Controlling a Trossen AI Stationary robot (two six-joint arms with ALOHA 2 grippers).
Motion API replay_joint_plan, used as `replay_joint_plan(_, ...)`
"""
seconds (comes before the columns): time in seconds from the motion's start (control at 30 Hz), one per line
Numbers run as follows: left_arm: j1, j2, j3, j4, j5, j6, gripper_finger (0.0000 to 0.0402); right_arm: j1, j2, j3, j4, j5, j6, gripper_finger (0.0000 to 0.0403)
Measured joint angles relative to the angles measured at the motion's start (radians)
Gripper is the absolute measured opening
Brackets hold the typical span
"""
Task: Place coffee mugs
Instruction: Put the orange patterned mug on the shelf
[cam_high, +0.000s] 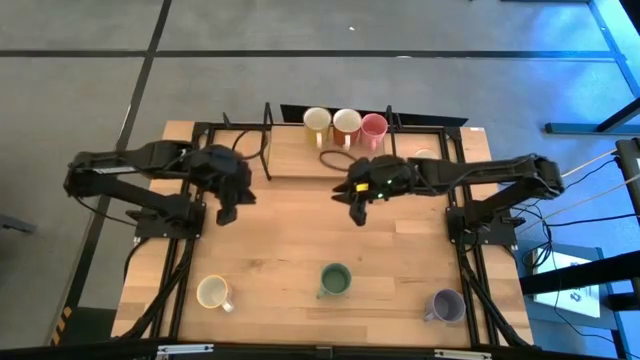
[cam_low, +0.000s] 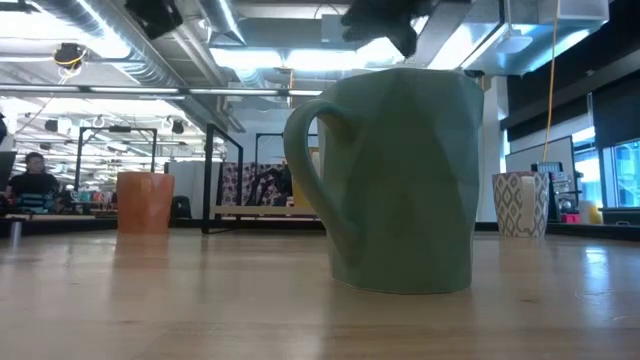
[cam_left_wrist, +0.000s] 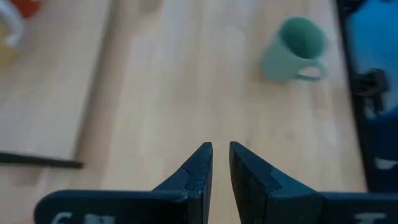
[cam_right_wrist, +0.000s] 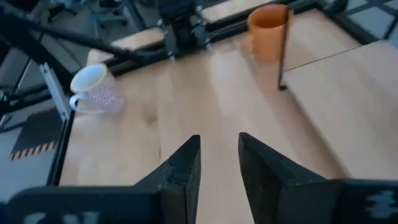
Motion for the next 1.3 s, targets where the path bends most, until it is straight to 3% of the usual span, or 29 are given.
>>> replay_joint_plan(0.17, -0.058, -0.016, -0.004, 0.0, 0.036, 0.002, 0.0061, 0.083, 0.093, 0.093, 0.009, 0.011, 0.013, 0.0097)
replay_joint_plan(0.47, -0.116, 0.014, -0.005, -0.111, 0.172, -0.086, 0.0143, 0.237, 0.189, 0.143, -0.046, 0.122, 0.11, 0.0097)
replay_joint_plan(0.77, -0.276, 0.028, -0.005, -0.212, 0.189, -0.49, 0.0154, 0.343, 0.192, 0.143, -0.271, 0.238, 0.273, 0.0097)
replay_joint_plan(1.07, -0.523, 0.042, -0.032, -0.214, 0.028, -1.014, 0.0154, 0.398, 0.192, 0.143, -0.458, 0.227, 0.311, 0.0097)
replay_joint_plan(1.3, -0.75, 0.095, -0.135, -0.152, 0.087, -1.348, 0.0154, 0.434, 0.192, 0.143, -0.535, 0.224, 0.28, 0.0097)
